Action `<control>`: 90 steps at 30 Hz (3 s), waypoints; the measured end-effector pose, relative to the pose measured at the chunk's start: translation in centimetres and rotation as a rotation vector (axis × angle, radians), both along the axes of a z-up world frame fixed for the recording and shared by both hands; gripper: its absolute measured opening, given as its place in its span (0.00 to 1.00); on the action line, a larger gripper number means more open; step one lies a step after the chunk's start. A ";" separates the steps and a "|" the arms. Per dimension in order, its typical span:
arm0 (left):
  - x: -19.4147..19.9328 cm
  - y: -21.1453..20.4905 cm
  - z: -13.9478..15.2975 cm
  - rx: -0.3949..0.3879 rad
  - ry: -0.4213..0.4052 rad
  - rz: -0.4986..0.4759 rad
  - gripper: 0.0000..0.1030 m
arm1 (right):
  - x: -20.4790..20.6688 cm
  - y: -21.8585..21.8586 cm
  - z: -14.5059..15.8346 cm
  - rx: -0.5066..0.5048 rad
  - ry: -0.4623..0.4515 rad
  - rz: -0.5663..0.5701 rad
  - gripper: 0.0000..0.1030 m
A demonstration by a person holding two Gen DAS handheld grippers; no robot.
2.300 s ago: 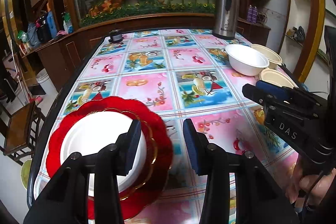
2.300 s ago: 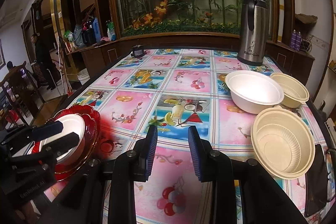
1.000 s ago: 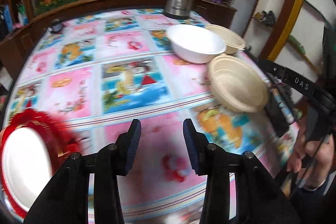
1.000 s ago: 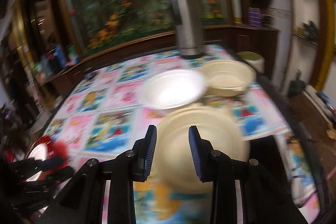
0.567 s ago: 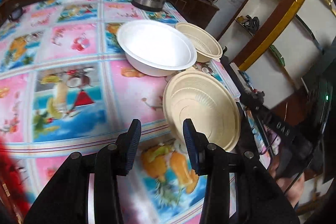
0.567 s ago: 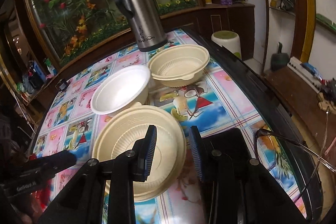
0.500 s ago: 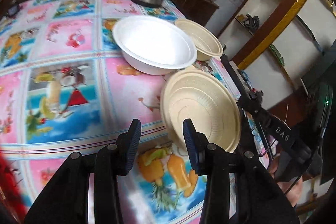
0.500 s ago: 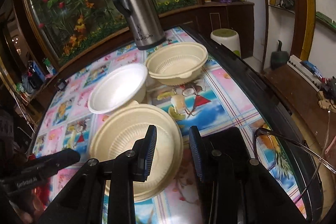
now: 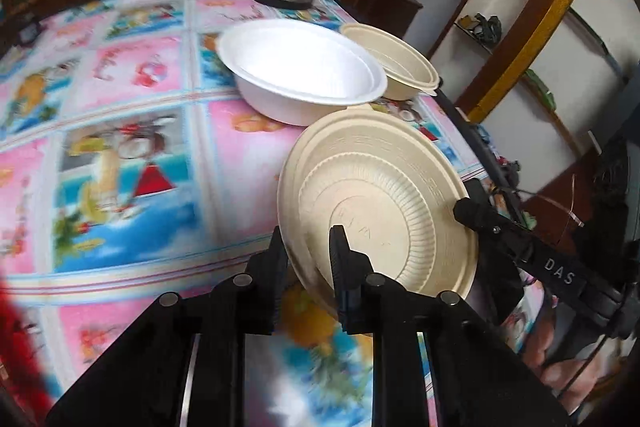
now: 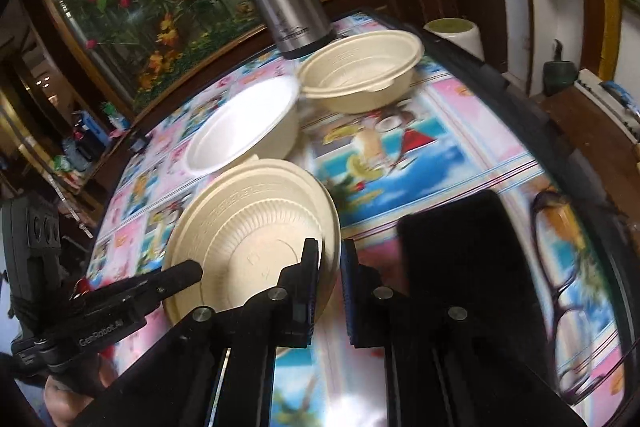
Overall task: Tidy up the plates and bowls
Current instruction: 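Carry the beige bowl with the right tool over the red stack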
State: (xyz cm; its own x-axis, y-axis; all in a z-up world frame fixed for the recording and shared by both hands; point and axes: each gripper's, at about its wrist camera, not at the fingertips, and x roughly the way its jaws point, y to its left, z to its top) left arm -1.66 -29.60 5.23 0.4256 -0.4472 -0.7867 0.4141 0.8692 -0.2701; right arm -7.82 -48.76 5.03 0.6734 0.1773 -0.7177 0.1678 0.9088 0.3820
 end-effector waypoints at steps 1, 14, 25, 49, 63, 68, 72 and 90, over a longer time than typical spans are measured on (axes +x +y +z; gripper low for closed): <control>-0.4 0.6 0.2 0.012 -0.009 0.008 0.17 | -0.2 0.5 0.1 0.011 -0.001 0.014 0.11; -1.7 9.5 -0.1 0.103 -0.055 0.167 0.17 | -2.8 10.5 -0.4 0.091 0.059 0.255 0.20; -0.4 9.3 0.4 0.056 -0.052 0.164 0.35 | -5.9 10.5 0.8 0.100 0.029 0.406 0.31; -3.3 9.9 0.7 0.029 -0.070 0.126 0.42 | -5.4 10.0 0.5 0.192 0.054 0.477 0.38; -5.7 10.9 -0.2 0.005 -0.020 0.105 0.42 | -2.2 5.9 -1.1 0.244 0.036 0.315 0.38; -5.7 9.9 -1.2 0.055 -0.032 0.097 0.18 | -2.1 7.2 -1.2 0.218 0.045 0.332 0.28; -6.2 9.8 -0.7 0.059 -0.070 0.094 0.18 | -2.7 7.3 -1.3 0.228 0.047 0.302 0.14; -7.5 12.1 2.6 0.060 -0.181 0.143 0.18 | -3.2 9.7 2.3 0.217 -0.020 0.319 0.14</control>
